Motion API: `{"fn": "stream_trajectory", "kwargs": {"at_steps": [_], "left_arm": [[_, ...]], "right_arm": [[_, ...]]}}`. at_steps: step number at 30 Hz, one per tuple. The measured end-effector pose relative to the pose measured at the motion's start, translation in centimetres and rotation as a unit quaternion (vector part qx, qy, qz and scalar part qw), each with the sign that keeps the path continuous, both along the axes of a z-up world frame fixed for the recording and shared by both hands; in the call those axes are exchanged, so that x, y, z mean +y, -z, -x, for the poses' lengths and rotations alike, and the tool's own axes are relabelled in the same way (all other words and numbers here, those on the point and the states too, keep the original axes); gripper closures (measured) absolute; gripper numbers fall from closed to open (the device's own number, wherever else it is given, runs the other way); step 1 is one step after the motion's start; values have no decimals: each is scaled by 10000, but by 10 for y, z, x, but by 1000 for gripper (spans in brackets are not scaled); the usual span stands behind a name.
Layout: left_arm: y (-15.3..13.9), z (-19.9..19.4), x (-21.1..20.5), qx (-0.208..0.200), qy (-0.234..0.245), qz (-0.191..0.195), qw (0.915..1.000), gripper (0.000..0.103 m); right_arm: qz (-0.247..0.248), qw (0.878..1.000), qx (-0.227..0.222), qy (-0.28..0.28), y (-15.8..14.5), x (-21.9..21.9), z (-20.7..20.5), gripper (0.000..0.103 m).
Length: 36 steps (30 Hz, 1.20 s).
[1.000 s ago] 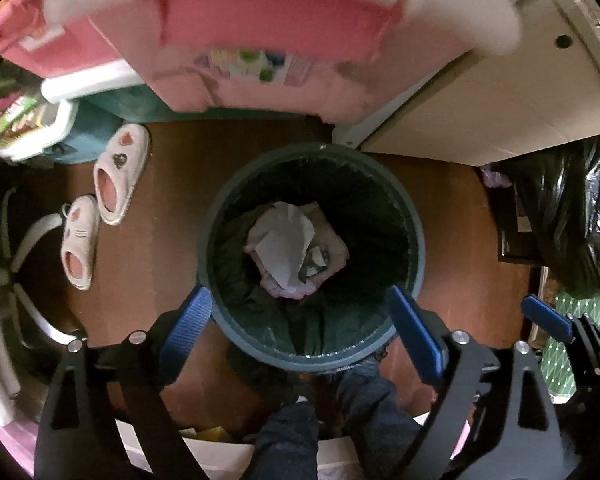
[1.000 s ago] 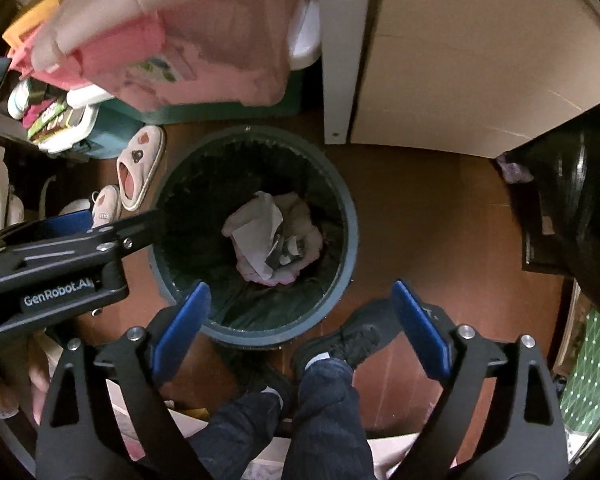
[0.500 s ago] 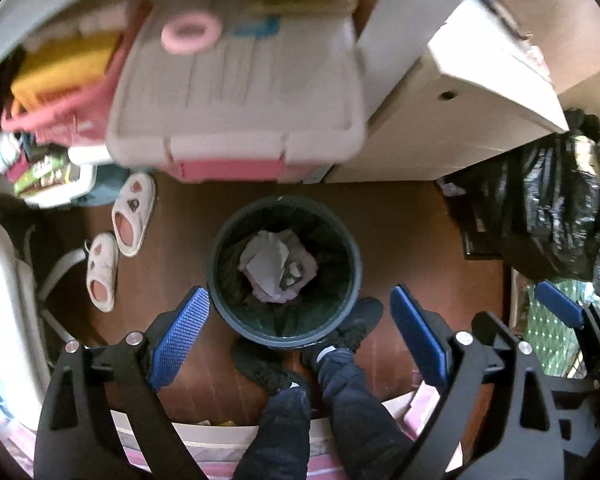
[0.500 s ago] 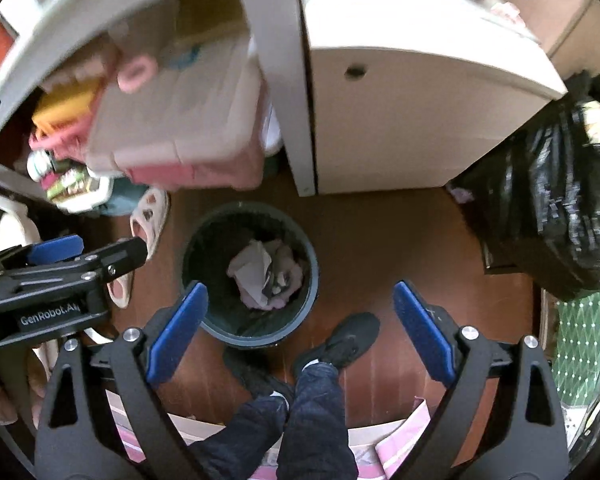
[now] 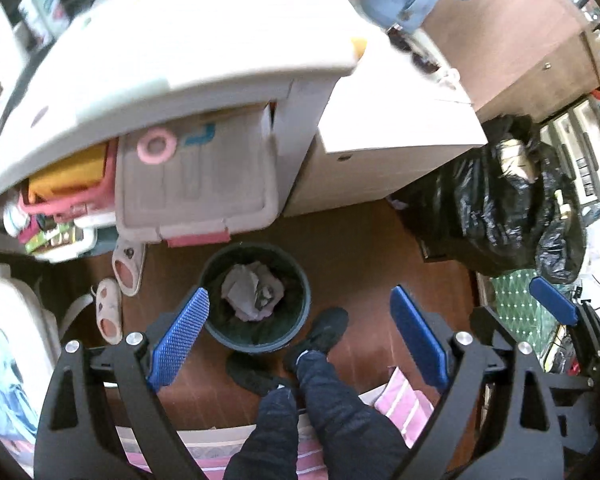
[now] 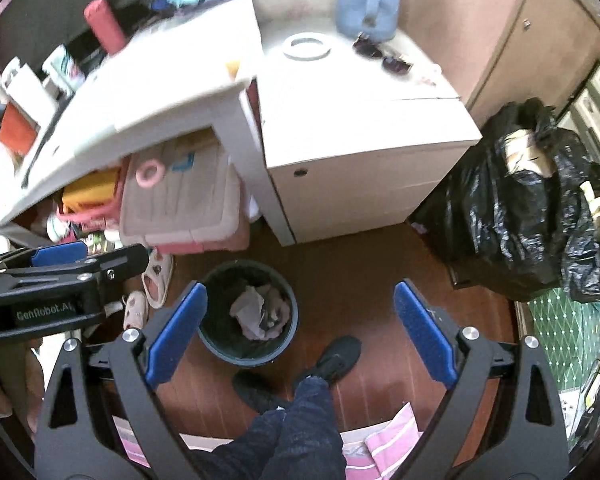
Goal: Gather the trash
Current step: 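Move both tools back up to the tape roll and sunglasses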
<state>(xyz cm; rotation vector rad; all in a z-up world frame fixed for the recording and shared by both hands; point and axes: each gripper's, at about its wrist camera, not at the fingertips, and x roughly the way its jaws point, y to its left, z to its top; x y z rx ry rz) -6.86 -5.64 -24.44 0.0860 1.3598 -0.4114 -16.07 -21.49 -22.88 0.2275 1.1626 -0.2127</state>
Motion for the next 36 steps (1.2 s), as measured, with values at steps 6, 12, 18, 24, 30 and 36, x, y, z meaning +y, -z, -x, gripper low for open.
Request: {"fn": "stream_trajectory", "kwargs": {"at_steps": [6, 12, 18, 24, 30, 36], "left_arm": [[-39, -17, -21, -59, 78, 280, 9996, 13], [-71, -37, -48, -180, 288, 527, 9980, 13], [-83, -58, -81, -233, 444, 621, 9968, 13], [-81, -89, -120, -183, 456, 675, 9965, 13], [-71, -133, -170, -76, 434, 593, 9973, 13], [-58, -179, -206, 50, 334, 505, 9982, 13]], "right_arm": [[-1, 9997, -169, 162, -30, -18, -4, 9], [114, 9988, -433, 203, -59, -36, -19, 9], [112, 9978, -561, 325, -69, -70, -38, 9], [153, 9980, -541, 273, -61, -118, -74, 9], [113, 9989, -430, 127, -50, -164, -115, 9], [11, 9996, -290, -71, -35, -202, -162, 9]]}}
